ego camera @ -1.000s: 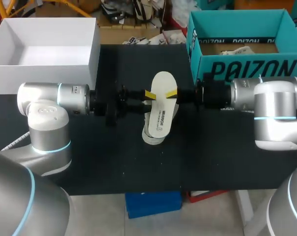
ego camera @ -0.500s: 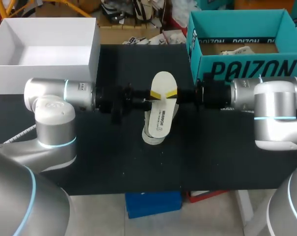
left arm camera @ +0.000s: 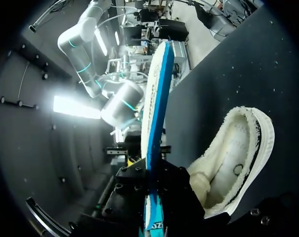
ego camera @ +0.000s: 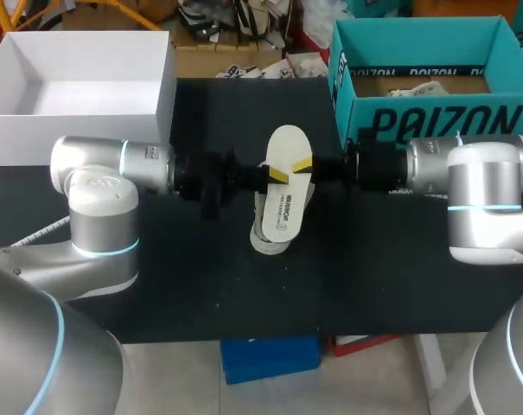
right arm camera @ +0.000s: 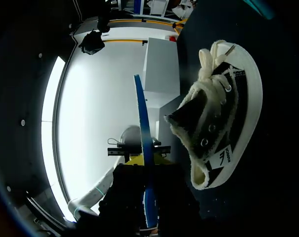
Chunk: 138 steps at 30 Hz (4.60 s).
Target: Take the shoe out of the shoebox, open the shoe tongue, remove and reinsert the insole, then place the shoe into the shoebox
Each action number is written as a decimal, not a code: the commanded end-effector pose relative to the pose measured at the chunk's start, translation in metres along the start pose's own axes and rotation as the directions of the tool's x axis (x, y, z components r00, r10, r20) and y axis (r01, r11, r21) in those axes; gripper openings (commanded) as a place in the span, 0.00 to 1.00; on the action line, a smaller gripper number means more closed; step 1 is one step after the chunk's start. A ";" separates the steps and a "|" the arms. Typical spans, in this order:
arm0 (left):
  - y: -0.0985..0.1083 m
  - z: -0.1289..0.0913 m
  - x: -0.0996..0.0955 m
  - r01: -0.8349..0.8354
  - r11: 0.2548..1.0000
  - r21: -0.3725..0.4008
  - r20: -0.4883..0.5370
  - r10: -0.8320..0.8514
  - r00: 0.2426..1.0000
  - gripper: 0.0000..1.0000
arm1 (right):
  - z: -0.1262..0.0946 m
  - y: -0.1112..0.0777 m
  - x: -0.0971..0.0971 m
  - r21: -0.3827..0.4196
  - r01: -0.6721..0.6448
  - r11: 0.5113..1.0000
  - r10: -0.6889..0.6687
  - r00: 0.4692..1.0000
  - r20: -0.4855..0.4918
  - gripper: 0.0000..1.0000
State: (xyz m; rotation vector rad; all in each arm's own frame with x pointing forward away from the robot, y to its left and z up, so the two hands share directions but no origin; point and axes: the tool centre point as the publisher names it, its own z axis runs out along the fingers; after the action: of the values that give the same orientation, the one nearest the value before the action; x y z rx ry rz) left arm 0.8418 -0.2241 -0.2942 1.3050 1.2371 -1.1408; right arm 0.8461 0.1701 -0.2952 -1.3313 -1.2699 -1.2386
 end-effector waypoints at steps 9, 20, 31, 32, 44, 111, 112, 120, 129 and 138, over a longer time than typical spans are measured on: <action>-0.001 0.007 -0.002 0.005 1.000 0.009 -0.010 -0.005 1.000 0.00 | 0.000 0.000 0.001 -0.003 0.003 1.000 -0.003 1.000 -0.008 1.00; -0.023 -0.012 0.005 0.113 0.993 0.038 -0.076 -0.110 0.991 0.00 | -0.028 -0.012 0.002 -0.047 0.021 0.999 -0.019 0.999 0.032 1.00; -0.071 -0.035 0.006 0.163 0.981 0.107 -0.202 -0.139 0.969 0.00 | -0.078 -0.039 0.007 -0.123 0.028 0.992 -0.014 0.993 0.115 1.00; -0.075 -0.037 0.005 0.165 0.979 0.117 -0.212 -0.138 0.967 0.00 | -0.082 -0.041 0.007 -0.126 0.029 0.992 -0.014 0.993 0.120 1.00; -0.107 -0.060 0.004 0.245 0.944 0.221 -0.354 -0.157 0.922 0.00 | -0.104 -0.061 0.012 -0.165 0.040 0.986 -0.010 0.984 0.177 1.00; -0.039 -0.034 0.062 0.394 0.859 0.326 -0.664 -0.088 0.743 0.00 | -0.149 -0.111 0.061 -0.309 0.116 0.944 0.014 0.922 0.387 1.00; -0.036 -0.033 0.063 0.395 0.859 0.326 -0.663 -0.090 0.743 0.00 | -0.149 -0.111 0.061 -0.309 0.116 0.944 0.014 0.922 0.387 1.00; -0.016 -0.022 0.073 0.402 0.861 0.310 -0.663 -0.107 0.741 0.00 | -0.149 -0.111 0.061 -0.309 0.116 0.944 0.014 0.922 0.387 1.00; 0.000 -0.012 0.079 0.407 0.866 0.291 -0.669 -0.120 0.734 0.00 | -0.149 -0.111 0.061 -0.309 0.116 0.944 0.014 0.922 0.387 1.00; 0.006 -0.008 0.079 0.407 0.874 0.265 -0.681 -0.129 0.721 0.31 | -0.149 -0.111 0.061 -0.309 0.116 0.944 0.014 0.922 0.387 1.00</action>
State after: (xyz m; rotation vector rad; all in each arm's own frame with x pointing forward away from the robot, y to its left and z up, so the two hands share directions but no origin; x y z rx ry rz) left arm 0.8506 -0.2065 -0.3722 1.9880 1.8158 -1.2425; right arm 0.7219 0.0377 -0.2241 -1.8644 -1.4155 -1.3082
